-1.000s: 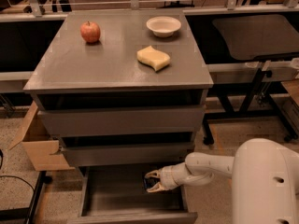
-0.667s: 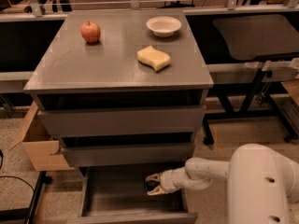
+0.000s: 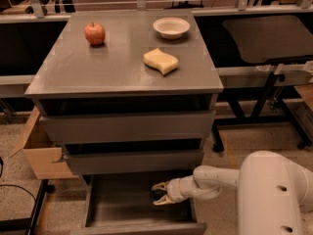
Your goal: Place rxbar blueberry into bottom drawer
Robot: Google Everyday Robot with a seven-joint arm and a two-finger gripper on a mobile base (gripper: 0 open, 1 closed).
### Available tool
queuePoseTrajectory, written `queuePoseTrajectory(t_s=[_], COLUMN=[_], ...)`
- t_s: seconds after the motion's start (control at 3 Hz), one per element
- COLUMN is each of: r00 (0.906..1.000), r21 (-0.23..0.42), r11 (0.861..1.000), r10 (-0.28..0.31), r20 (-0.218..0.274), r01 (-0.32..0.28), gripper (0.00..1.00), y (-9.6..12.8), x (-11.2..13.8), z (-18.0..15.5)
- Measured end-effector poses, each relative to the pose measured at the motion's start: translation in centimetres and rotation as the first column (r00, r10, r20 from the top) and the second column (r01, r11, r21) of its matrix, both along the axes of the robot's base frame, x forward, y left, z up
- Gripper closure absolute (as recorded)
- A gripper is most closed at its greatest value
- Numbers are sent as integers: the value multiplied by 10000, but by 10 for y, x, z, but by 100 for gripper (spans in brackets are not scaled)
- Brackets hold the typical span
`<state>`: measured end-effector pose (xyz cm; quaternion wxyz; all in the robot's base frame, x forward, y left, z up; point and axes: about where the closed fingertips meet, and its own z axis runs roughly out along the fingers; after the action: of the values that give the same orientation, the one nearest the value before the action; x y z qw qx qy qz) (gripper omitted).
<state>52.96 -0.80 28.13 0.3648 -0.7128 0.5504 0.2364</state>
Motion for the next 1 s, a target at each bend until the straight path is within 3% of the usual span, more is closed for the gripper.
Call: queuePoseTrajectory(t_s=[0.67, 1.0], r00=[10000, 10000], r21=[33, 48], r11=[10000, 10000], r10=[55, 77], r20=[-38, -54], r01=[-54, -77], gripper=[11, 0], y=[4, 6], x=[-2, -3], z=[-1, -2])
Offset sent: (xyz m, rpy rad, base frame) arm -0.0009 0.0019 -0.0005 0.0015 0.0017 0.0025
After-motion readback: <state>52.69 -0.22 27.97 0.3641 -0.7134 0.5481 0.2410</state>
